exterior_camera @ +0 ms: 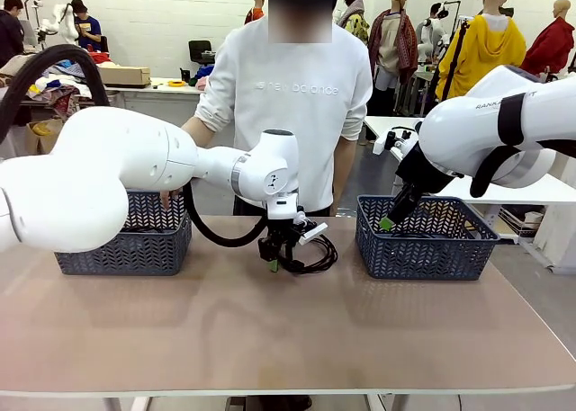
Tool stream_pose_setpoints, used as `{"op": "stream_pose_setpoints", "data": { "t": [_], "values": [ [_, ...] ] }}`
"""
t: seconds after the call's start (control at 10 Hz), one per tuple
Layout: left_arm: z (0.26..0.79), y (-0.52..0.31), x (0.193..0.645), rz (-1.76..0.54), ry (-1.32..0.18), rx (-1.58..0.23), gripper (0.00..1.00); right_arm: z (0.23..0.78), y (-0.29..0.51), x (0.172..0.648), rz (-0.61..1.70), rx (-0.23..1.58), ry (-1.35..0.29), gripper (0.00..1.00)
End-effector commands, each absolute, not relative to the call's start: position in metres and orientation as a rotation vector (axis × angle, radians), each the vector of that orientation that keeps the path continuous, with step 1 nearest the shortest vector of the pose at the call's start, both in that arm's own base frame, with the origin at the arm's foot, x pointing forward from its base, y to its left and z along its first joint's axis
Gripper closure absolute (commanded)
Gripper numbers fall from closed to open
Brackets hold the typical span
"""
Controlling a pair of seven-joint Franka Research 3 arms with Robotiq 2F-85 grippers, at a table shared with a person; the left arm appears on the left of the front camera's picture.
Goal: Organize the cables according to human instructions.
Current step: Pick up a bundle of cables and place it in the basket indicated by the human.
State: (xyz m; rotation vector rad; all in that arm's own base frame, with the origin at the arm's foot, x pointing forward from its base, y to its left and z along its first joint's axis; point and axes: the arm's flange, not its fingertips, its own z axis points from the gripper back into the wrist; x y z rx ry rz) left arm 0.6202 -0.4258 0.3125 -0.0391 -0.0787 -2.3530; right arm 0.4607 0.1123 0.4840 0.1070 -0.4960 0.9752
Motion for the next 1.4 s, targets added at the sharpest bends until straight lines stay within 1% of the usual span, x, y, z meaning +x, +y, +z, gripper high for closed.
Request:
{"op": "stream_pose_setpoints", "data": {
  "t": [0.0,0.1,0.2,0.3,0.4,0.5,0.6,0.7,0.8,1.0,1.1,1.3],
  "values": [
    [0.316,-0.429,0.629,-2.380,-0.053,-0.022,0.58,0.485,0.113,0.461,0.969,0.099,-0.496,0.00],
    [0.316,-0.429,0.629,-2.381,-0.052,-0.022,0.65,0.485,0.113,0.461,0.969,0.099,-0.496,0.00],
    [0.316,-0.430,0.629,-2.381,-0.050,-0.023,0.77,0.485,0.113,0.461,0.969,0.099,-0.496,0.00],
    [0.317,-0.430,0.629,-2.382,-0.046,-0.022,0.65,0.485,0.113,0.461,0.969,0.099,-0.496,0.00],
    [0.317,-0.430,0.629,-2.383,-0.043,-0.023,0.96,0.485,0.113,0.461,0.969,0.099,-0.496,0.00],
    [0.318,-0.430,0.628,-2.387,-0.040,-0.027,0.85,0.485,0.113,0.461,0.969,0.099,-0.496,0.00],
    [0.322,-0.429,0.626,-2.390,-0.043,-0.029,1.00,0.485,0.113,0.461,0.969,0.099,-0.496,0.00],
    [0.329,-0.429,0.623,-2.388,-0.048,-0.021,0.94,0.485,0.113,0.461,0.969,0.099,-0.496,0.00],
    [0.338,-0.428,0.619,-2.378,-0.058,-0.005,1.00,0.485,0.113,0.461,0.969,0.099,-0.496,0.00],
    [0.370,-0.422,0.607,-2.298,-0.086,0.054,1.00,0.485,0.113,0.461,0.969,0.099,-0.496,0.00],
    [0.387,-0.415,0.603,-2.208,-0.111,0.117,1.00,0.485,0.113,0.461,0.969,0.099,-0.496,0.00],
    [0.427,-0.393,0.594,-1.979,-0.116,0.157,1.00,0.485,0.113,0.461,0.969,0.099,-0.496,0.00]
  ]
}}
